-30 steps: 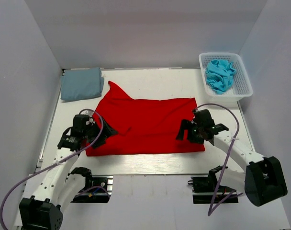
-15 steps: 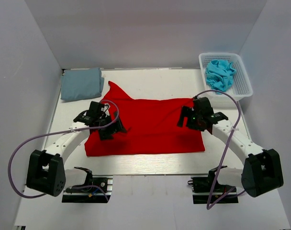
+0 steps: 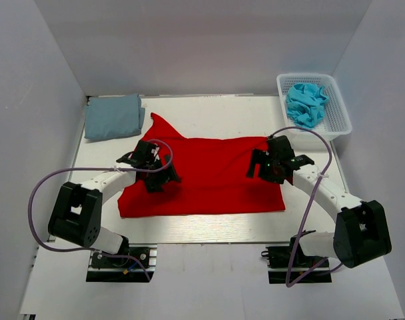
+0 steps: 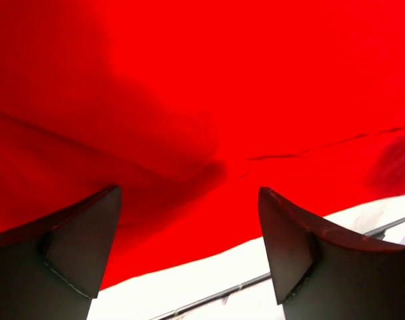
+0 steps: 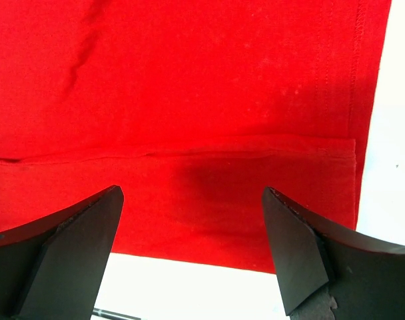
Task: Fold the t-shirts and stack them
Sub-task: Fold the flattened tshirt in 1/3 of the way
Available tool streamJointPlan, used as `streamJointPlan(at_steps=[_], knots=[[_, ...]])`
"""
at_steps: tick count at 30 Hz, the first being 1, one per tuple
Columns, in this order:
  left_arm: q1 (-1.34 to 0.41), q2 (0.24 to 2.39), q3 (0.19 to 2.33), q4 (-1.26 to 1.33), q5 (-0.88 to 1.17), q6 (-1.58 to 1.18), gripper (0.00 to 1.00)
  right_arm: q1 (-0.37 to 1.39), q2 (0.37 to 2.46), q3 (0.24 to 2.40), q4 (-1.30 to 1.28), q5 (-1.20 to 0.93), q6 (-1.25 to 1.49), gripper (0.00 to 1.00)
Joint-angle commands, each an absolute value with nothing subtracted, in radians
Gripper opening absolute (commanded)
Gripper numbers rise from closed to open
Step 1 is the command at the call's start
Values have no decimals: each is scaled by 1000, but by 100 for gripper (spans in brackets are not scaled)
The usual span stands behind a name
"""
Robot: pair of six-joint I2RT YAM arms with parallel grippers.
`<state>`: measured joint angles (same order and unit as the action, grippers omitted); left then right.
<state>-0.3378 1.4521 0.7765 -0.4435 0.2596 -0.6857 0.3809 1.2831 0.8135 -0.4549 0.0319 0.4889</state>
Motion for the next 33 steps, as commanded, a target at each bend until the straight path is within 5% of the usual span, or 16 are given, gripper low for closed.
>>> streamJointPlan(at_steps=[1, 15, 20, 27, 33], knots=[[-345, 1446, 764, -377, 221, -732, 91, 374, 1279, 848, -456, 57, 476, 90], [-354, 1465, 755, -282, 132, -798, 82, 370, 1259, 848, -465, 67, 485, 90], [-364, 1474, 733, -282, 132, -798, 59, 368, 1256, 847, -463, 64, 494, 90], [-373, 1465, 724, -247, 132, -830, 1, 368, 1258, 822, -450, 43, 502, 90], [-373, 1486, 758, -204, 120, -799, 0, 368, 1253, 816, -440, 41, 500, 90]])
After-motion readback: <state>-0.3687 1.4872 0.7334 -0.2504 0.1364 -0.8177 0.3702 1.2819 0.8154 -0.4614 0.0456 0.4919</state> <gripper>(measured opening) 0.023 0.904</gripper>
